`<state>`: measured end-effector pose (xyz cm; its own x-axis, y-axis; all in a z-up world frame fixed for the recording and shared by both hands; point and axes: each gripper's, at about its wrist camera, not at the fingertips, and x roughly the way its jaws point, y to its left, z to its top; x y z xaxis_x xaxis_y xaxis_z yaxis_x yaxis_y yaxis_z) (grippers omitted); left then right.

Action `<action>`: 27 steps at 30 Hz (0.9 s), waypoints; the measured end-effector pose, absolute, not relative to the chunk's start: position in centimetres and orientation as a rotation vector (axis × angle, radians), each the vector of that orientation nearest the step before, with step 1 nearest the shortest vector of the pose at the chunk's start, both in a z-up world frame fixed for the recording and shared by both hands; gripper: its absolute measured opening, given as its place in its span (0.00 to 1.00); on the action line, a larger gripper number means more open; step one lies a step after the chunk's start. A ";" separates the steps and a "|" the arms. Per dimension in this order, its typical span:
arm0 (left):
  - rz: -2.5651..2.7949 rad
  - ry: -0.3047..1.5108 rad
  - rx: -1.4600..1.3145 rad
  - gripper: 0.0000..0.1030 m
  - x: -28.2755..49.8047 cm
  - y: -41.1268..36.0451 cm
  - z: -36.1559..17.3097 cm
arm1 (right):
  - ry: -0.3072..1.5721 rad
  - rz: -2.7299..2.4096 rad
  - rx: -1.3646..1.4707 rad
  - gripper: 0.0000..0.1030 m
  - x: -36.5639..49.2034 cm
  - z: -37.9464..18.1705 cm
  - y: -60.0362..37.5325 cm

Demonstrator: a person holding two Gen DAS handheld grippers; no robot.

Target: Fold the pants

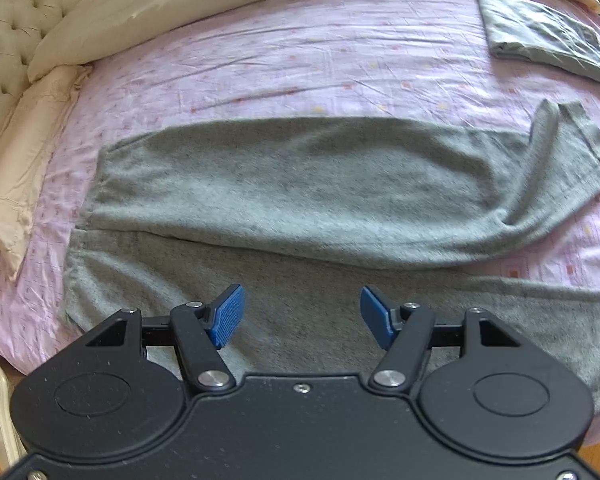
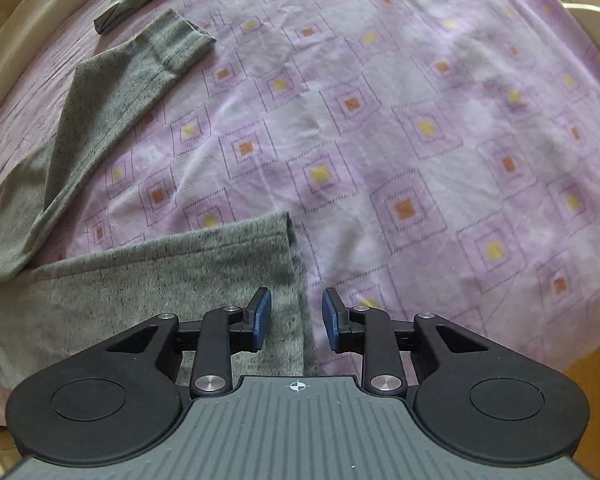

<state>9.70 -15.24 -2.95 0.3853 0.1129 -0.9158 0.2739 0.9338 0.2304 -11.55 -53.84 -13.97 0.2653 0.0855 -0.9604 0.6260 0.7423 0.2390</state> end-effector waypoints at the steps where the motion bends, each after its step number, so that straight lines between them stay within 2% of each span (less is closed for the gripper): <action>1: -0.103 1.170 0.380 0.66 9.9 -15.1 -2.8 | 1.272 -0.403 0.710 0.27 -11.7 -14.3 -53.8; 5: -0.101 1.150 0.385 0.66 10.4 -14.4 -2.5 | 1.287 -0.382 0.808 0.27 -11.6 -15.4 -53.3; 6: -0.101 1.148 0.384 0.66 10.5 -14.2 -2.4 | 1.285 -0.374 0.810 0.21 -11.4 -15.4 -53.1; 7: -0.102 1.147 0.384 0.66 10.6 -14.1 -2.4 | 1.282 -0.355 0.800 0.05 -11.0 -15.0 -52.8; 13: -0.095 1.113 0.411 0.66 11.5 -12.9 -2.1 | 1.291 -0.399 0.501 0.05 -8.4 -11.0 -51.6; 20: -0.068 1.083 0.382 0.66 12.2 -11.0 -1.2 | 1.414 -0.465 0.450 0.05 -7.0 -14.7 -51.9; 23: -0.048 1.077 0.356 0.66 12.2 -9.9 -0.7 | 1.384 -0.521 0.485 0.10 -6.7 -13.8 -52.4; 27: -0.018 1.090 0.325 0.66 12.2 -9.0 -0.9 | 1.258 -0.543 0.390 0.10 -5.2 -10.3 -52.4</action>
